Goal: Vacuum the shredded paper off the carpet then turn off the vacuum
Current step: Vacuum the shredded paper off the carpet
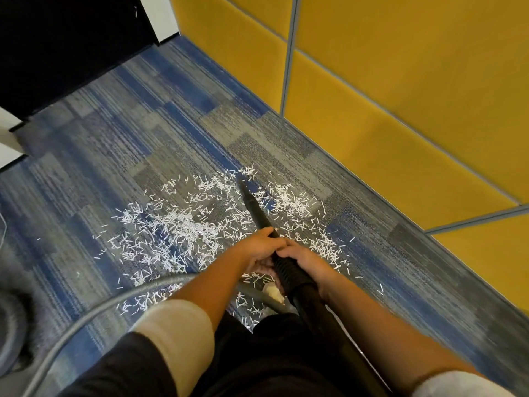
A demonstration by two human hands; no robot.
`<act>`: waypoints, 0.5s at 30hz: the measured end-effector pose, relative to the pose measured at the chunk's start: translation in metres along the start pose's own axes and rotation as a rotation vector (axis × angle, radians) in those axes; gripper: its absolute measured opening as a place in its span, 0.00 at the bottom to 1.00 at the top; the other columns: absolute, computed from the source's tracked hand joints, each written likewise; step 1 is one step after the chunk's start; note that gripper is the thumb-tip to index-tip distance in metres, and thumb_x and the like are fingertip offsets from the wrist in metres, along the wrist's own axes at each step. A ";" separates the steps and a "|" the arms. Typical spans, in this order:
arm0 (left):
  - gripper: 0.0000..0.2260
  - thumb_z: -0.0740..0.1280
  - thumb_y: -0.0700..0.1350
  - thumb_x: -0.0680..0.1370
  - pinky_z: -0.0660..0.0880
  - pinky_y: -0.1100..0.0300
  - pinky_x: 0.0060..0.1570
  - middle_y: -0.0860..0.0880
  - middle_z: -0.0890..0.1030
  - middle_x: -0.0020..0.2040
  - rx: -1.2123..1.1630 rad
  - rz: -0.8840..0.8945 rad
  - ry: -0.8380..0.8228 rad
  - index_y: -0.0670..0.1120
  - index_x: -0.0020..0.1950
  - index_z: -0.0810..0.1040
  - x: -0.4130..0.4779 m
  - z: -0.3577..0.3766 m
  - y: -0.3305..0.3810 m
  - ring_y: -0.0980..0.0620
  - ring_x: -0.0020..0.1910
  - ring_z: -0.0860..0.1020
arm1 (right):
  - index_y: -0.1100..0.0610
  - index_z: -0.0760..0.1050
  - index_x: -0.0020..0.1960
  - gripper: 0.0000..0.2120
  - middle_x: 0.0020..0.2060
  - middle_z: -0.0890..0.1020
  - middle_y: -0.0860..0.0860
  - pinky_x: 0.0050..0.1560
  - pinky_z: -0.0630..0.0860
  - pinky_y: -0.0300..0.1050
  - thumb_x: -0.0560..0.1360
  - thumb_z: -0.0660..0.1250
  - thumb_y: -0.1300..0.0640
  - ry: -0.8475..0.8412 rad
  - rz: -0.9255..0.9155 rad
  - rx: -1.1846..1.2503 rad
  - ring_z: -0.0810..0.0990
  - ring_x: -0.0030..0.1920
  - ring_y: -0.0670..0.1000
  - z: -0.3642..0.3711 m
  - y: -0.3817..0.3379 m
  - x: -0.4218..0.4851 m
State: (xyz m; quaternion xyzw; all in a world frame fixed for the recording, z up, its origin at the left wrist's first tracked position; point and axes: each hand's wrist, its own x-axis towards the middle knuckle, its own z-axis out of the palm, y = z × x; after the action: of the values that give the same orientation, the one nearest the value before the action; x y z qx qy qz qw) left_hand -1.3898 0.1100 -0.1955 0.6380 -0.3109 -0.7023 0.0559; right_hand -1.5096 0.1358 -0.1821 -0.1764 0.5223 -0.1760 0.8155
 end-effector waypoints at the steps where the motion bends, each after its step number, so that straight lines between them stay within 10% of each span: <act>1: 0.13 0.61 0.43 0.80 0.73 0.65 0.23 0.46 0.74 0.40 -0.009 -0.002 0.009 0.48 0.64 0.64 0.001 -0.002 -0.001 0.54 0.31 0.74 | 0.57 0.65 0.61 0.13 0.38 0.74 0.60 0.19 0.73 0.39 0.79 0.54 0.67 -0.013 0.007 -0.004 0.76 0.21 0.50 0.002 -0.001 0.001; 15: 0.08 0.65 0.42 0.76 0.77 0.53 0.49 0.42 0.78 0.47 -0.272 -0.085 0.062 0.42 0.53 0.75 0.023 0.011 0.018 0.46 0.45 0.78 | 0.55 0.66 0.61 0.13 0.37 0.74 0.61 0.20 0.74 0.42 0.78 0.57 0.64 0.086 0.018 0.025 0.74 0.21 0.54 -0.017 -0.021 0.016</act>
State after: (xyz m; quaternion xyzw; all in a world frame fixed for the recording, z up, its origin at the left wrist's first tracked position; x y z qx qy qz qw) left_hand -1.4099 0.0885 -0.2065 0.6583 -0.1839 -0.7197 0.1217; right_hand -1.5209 0.1077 -0.1917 -0.1538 0.5563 -0.1829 0.7958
